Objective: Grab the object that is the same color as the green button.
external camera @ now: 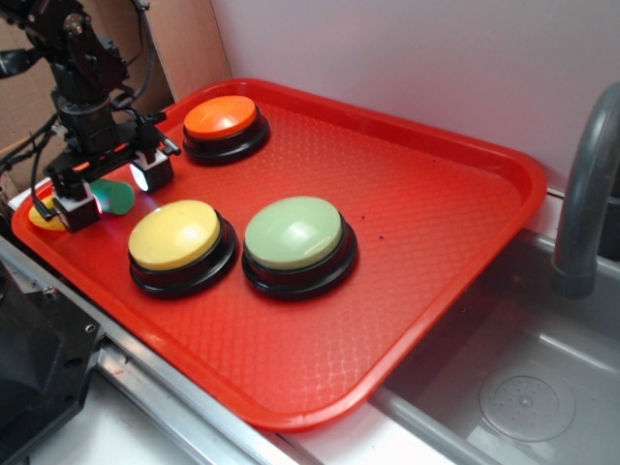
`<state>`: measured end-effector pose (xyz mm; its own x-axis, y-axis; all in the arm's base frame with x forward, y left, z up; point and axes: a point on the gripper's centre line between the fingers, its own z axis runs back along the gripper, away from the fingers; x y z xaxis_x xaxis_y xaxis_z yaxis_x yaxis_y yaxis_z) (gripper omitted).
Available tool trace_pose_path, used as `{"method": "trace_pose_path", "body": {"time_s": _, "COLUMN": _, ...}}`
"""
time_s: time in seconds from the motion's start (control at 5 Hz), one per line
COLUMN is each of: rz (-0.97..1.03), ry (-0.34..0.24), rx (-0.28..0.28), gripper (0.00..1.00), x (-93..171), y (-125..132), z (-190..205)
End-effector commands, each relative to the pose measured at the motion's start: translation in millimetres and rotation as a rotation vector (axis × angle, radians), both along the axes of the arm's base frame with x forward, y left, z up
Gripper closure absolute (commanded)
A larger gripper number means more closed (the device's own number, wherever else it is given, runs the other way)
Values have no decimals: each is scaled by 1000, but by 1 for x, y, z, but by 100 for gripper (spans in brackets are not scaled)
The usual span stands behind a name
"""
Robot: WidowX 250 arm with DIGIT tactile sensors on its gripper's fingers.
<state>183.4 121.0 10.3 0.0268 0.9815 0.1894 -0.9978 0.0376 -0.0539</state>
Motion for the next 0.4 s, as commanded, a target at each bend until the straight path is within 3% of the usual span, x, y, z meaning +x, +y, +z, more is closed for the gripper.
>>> {"method": "trace_pose_path", "body": {"time_s": 0.0, "rz": -104, "ry": -49, "rx": 12, "gripper": 100, "x": -6, "y": -2, "z": 8}}
{"method": "trace_pose_path", "body": {"time_s": 0.2, "rz": -268, "ry": -22, "rx": 27, "gripper": 100, "x": -1, "y": -3, "z": 22}}
